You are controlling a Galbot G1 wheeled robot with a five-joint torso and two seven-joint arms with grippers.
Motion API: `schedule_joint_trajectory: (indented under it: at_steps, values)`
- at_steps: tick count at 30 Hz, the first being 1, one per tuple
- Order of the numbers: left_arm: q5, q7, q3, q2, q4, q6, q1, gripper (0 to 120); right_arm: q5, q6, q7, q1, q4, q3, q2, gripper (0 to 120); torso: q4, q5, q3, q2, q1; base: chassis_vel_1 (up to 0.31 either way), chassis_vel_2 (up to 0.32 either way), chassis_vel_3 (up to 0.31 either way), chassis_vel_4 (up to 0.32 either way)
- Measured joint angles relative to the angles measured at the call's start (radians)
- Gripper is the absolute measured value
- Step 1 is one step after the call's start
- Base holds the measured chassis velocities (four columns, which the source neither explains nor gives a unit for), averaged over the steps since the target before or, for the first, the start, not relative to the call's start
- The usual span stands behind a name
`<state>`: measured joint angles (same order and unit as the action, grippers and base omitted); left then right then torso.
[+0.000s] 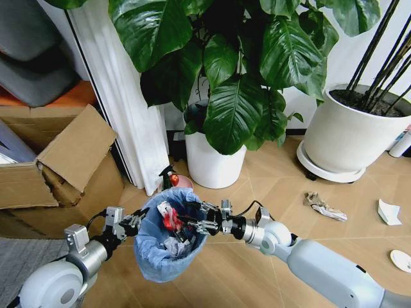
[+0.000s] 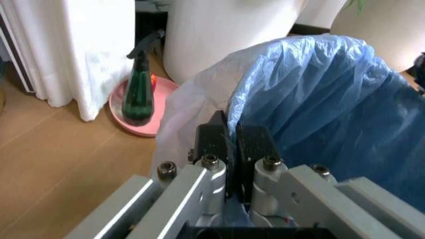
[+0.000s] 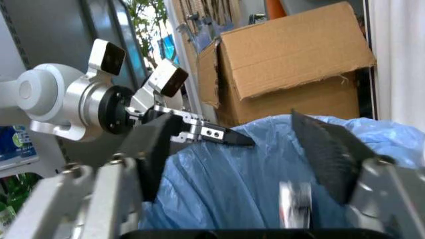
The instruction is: Pick up the trash bin and place the garbage on the floor into it.
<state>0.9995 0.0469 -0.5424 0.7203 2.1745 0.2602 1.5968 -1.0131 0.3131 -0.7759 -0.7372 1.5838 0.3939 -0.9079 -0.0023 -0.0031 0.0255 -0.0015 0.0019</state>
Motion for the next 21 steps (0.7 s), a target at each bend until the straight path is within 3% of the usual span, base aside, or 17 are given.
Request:
schedule_joint_trajectory:
  at_steps: [1, 7, 10, 15, 17, 18, 21]
  values:
    - [0.000, 0.000, 0.000, 0.000, 0.000, 0.000, 0.000, 0, 0.000, 0.000, 0.000, 0.000, 0.000, 0.000, 0.000, 69, 0.0000, 0.0000, 0.000, 0.000, 0.000, 0.000, 0.000, 0.000, 0.000]
    - [0.002, 0.002, -0.004, 0.001, 0.000, 0.000, 0.001, 0, -0.017, -0.001, 0.028, -0.013, 0.025, -0.033, -0.011, 94, 0.0002, -0.0001, 0.000, 0.000, 0.000, 0.000, 0.000, 0.000, 0.000]
    - [0.001, 0.004, -0.010, 0.007, -0.001, 0.000, 0.001, 0, -0.017, -0.001, 0.044, -0.049, 0.031, -0.088, -0.022, 99, 0.0005, 0.0000, 0.000, 0.000, 0.000, 0.000, 0.000, 0.000, 0.000]
    - [0.003, 0.008, -0.044, 0.025, 0.007, 0.000, 0.001, 0, 0.019, -0.023, 0.094, -0.190, 0.042, -0.298, -0.014, 100, 0.0000, 0.0001, 0.000, 0.000, 0.000, 0.000, 0.000, 0.000, 0.000]
    - [-0.002, 0.007, -0.057, 0.041, 0.010, 0.000, 0.006, 0, 0.052, -0.030, 0.177, -0.281, 0.059, -0.426, -0.008, 100, -0.0002, 0.0003, 0.000, 0.000, 0.000, 0.000, 0.000, 0.000, 0.000]
    - [-0.002, 0.007, -0.057, 0.041, 0.010, 0.000, 0.006, 0, 0.052, -0.030, 0.177, -0.281, 0.059, -0.426, -0.008, 100, -0.0002, 0.0003, 0.000, 0.000, 0.000, 0.000, 0.000, 0.000, 0.000]
    - [-0.019, 0.006, -0.071, 0.081, 0.010, 0.000, 0.012, 0, 0.108, -0.041, 0.310, -0.435, 0.090, -0.623, -0.022, 100, 0.0003, 0.0000, 0.000, 0.000, 0.000, 0.000, 0.000, 0.000, 0.000]
